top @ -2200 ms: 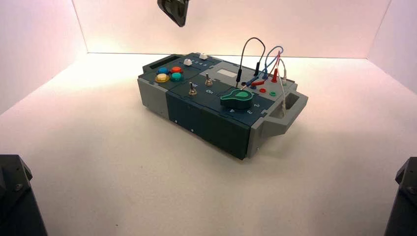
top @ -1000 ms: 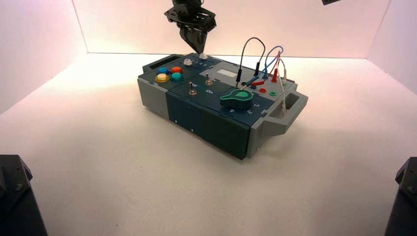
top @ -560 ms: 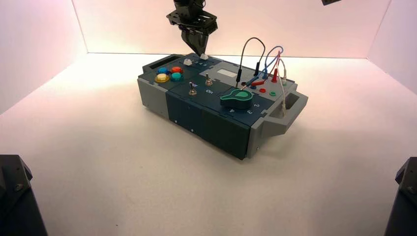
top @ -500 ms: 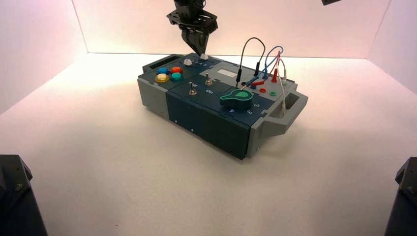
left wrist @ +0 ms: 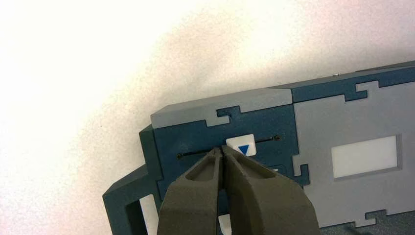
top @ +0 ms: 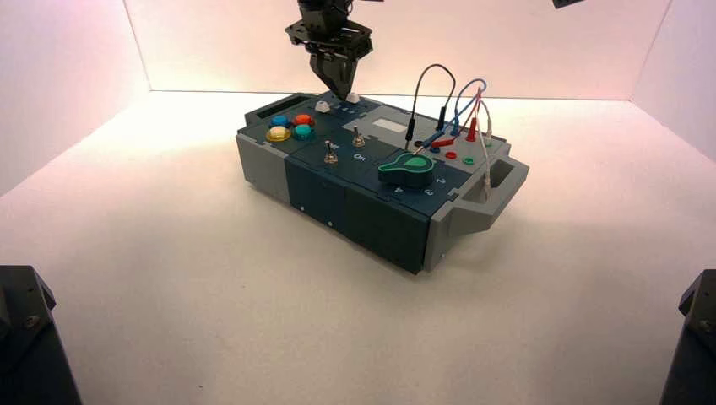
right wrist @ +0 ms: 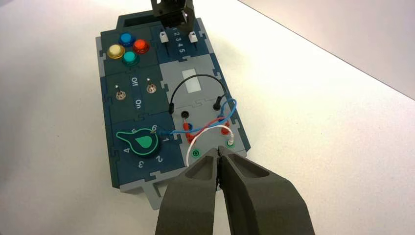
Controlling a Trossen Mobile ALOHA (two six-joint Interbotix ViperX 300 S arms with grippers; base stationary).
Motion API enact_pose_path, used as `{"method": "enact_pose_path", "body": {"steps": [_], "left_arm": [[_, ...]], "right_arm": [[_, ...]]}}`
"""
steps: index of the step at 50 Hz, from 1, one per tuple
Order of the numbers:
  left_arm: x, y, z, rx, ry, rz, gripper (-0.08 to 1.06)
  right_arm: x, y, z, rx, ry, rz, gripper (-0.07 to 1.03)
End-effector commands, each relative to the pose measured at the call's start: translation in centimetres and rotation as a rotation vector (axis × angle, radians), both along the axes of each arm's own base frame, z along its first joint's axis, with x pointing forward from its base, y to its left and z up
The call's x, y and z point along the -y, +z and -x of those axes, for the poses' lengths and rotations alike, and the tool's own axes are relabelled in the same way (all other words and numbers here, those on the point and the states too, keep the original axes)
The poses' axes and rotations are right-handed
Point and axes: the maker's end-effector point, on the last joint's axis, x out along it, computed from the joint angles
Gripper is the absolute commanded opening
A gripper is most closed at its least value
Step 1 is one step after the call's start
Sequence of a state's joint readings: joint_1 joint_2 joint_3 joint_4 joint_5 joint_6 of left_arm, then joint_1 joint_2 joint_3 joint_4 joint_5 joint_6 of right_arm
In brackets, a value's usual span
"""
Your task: Move the top slider to position 4.
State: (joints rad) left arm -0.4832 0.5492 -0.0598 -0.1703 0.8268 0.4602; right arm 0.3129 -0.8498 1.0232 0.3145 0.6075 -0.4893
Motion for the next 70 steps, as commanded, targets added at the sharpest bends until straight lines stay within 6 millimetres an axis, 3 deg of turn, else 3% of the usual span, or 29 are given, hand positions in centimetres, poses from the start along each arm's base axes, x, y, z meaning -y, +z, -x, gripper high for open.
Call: {"method": "enact_pose_path", "body": {"steps": [1, 52, 70], "left_arm": [[0.8, 2.1, -0.7, 0.044, -0.007, 0.025, -0.03], [1.1, 2.0, -0.6, 0.004, -0.005, 0.026, -0.03], [0.1, 5.7, -1.7, 0.058, 0.017, 0.053, -0.03]], "right_arm": [[-0.2, 0.6, -0.3, 0.017, -0.001, -0.010, -0.02], [-0.2, 0.7, -0.3, 0.019, 0.000, -0.009, -0.02], [-0.2, 0.6, -0.3, 0.016, 0.000, -0.008, -0.02]]}}
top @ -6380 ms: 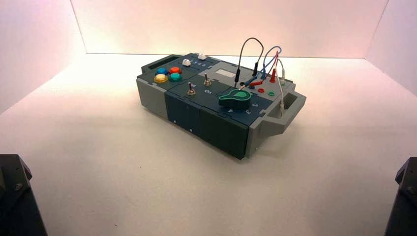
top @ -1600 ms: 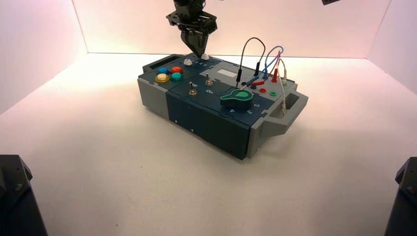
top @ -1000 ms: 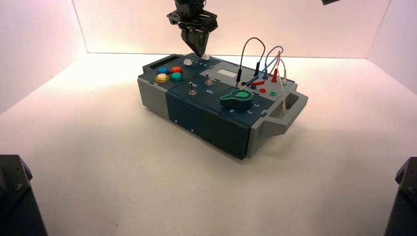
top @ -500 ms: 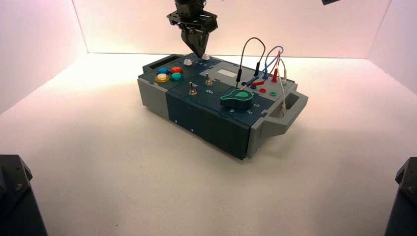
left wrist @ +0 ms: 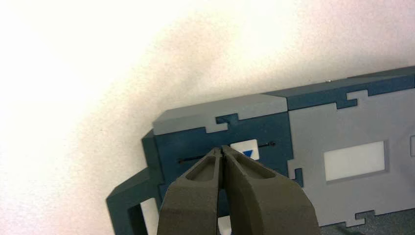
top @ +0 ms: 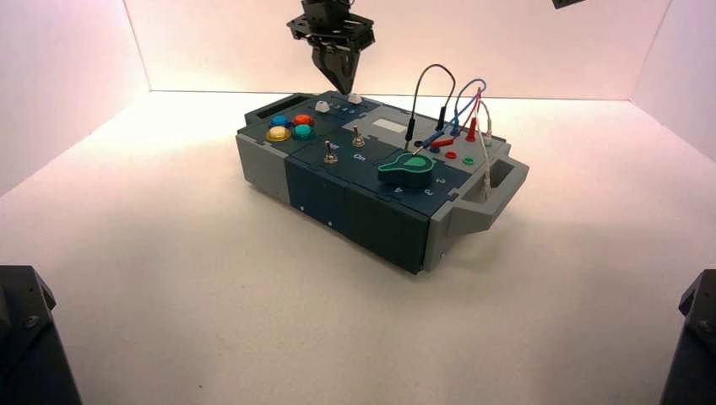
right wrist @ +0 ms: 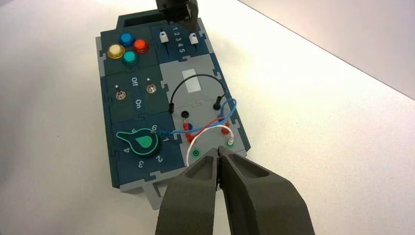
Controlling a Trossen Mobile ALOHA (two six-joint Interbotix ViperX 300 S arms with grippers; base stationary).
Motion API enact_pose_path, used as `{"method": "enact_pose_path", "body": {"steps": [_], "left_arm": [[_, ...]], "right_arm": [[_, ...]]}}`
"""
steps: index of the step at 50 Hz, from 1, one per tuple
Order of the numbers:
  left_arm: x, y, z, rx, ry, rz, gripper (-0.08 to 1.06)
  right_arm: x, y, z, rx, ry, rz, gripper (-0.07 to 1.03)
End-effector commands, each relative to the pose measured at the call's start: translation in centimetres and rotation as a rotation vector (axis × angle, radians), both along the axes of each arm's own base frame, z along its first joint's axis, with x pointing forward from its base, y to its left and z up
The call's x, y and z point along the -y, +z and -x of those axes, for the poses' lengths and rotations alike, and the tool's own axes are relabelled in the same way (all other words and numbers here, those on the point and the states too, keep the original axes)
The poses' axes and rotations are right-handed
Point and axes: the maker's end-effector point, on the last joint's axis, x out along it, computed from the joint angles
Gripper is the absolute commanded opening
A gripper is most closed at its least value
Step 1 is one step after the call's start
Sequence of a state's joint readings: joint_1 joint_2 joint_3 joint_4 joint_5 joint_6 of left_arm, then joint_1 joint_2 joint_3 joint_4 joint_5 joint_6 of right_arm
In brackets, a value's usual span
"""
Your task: Move the top slider to position 4.
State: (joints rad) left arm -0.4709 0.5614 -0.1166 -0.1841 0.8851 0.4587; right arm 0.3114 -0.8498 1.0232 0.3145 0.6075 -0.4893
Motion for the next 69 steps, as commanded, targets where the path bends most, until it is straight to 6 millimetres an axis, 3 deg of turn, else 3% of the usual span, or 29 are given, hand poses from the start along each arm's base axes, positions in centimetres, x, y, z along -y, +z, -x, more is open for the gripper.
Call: {"method": "enact_pose_path", "body": {"steps": [1, 18, 24, 43, 54, 69], "left_arm": [[0.1, 4.9, -0.9, 0.078, 0.008, 0.044, -0.03], [-0.8, 7.1, 2.2, 0.049, -0.016, 0.033, -0.03], [-1.5, 8.3, 4.3, 0.051, -0.023, 0.033, -0.03], [-3.8, 8.9, 8.7, 0.053, -0.041, 0.024, -0.03], [-4.4, 8.4, 9.7, 0.069, -0.048, 0.023, -0.03], [-4.3, 9.1, 9.3, 0.100, -0.056, 0.032, -0.03]], "right_arm": [[-0.2, 0.6, -0.3, 0.018, 0.001, -0.008, -0.02], [-0.1, 0.3, -0.1, 0.011, 0.000, -0.007, -0.02], [-0.2, 0.3, -0.2, 0.009, -0.002, -0.009, -0.02], [-0.1, -0.1, -0.1, -0.004, -0.010, -0.013, -0.02], [-0.1, -0.3, -0.1, -0.009, -0.013, -0.015, -0.02], [-0.1, -0.6, 0.1, -0.017, -0.013, -0.014, -0.02]]}}
